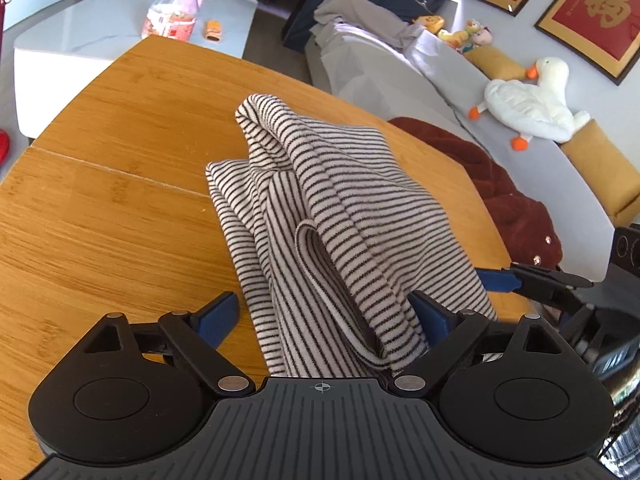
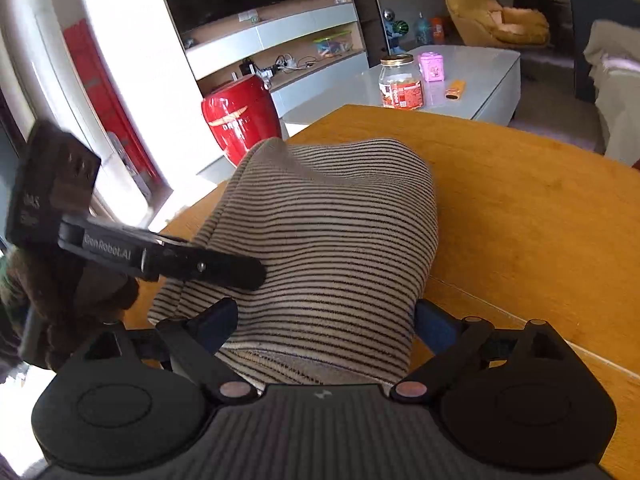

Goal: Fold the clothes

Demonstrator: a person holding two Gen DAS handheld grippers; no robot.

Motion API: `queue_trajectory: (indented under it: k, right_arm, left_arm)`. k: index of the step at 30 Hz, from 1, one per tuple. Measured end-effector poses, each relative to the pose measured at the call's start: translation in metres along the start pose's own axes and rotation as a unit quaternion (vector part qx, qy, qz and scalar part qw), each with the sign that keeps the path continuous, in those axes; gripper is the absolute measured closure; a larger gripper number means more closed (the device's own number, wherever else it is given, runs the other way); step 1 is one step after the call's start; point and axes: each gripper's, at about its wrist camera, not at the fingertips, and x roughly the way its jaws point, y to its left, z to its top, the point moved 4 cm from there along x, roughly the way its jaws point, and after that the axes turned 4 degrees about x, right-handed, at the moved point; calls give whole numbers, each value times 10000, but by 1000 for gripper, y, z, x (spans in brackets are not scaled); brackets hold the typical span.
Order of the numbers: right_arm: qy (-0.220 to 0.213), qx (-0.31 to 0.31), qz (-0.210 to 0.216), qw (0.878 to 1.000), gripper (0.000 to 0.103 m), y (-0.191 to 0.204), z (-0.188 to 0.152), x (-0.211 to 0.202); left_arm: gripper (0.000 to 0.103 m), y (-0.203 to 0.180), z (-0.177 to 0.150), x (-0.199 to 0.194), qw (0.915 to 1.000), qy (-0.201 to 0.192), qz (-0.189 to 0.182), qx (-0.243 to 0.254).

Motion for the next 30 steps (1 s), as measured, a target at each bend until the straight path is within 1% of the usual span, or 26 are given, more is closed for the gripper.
queue_trajectory:
  k: [2, 3, 4, 5, 7, 8, 9, 11, 14, 17, 20, 24, 27, 30]
  right_arm:
    - [-187, 726, 349, 9966, 4, -25, 7, -11]
    - [-263, 1039, 450, 9932, 4, -36, 10, -13]
    - [-301, 1287, 486, 9900, 4, -45, 11, -12]
    - [-284, 1394, 462, 9887, 4, -50, 11, -9]
    - [-172, 1261, 362, 9912, 5, -49, 8, -1]
    - [-101, 1125, 327, 9931, 8, -46, 6, 5]
    - [-29, 989, 292, 9947, 19, -42, 4, 11]
    - [54, 911, 356, 9952, 28, -37, 7, 22]
    - [123, 768, 375, 9963, 28, -33, 20, 40]
    - [127, 676, 385, 9969, 28, -37, 41, 58]
    - [63, 555, 351, 9978, 28, -41, 68, 83]
    - [-112, 516, 315, 9981, 26, -49, 101, 118]
    - [-235, 481, 251, 9983, 25, -53, 117, 135]
    - [-305, 460, 179, 9983, 23, -55, 126, 144]
  left_arm:
    - [9, 0, -1, 0, 10000, 26, -43, 2]
    - [10, 0, -1, 0, 9999, 42, -89, -18]
    - [12, 1, -1, 0, 9999, 58, -135, -38]
    - [15, 1, 0, 0, 9998, 74, -182, -58]
    - [20, 0, 0, -1, 9997, 49, -242, -14]
    - [21, -1, 0, -1, 9996, 34, -265, 5]
    - [22, -1, 1, 0, 9996, 22, -285, 12]
    - [23, -1, 3, 3, 9993, -6, -370, 24]
    - [24, 9, 13, 7, 9991, -122, -416, -4]
    - [24, 28, 32, 16, 9987, -267, -421, -138]
    - [24, 48, 55, 27, 9983, -427, -320, -248]
    - [24, 69, 84, 40, 9974, -599, -98, -401]
    - [24, 78, 97, 47, 9969, -655, 7, -444]
    - [23, 86, 104, 49, 9967, -671, -15, -466]
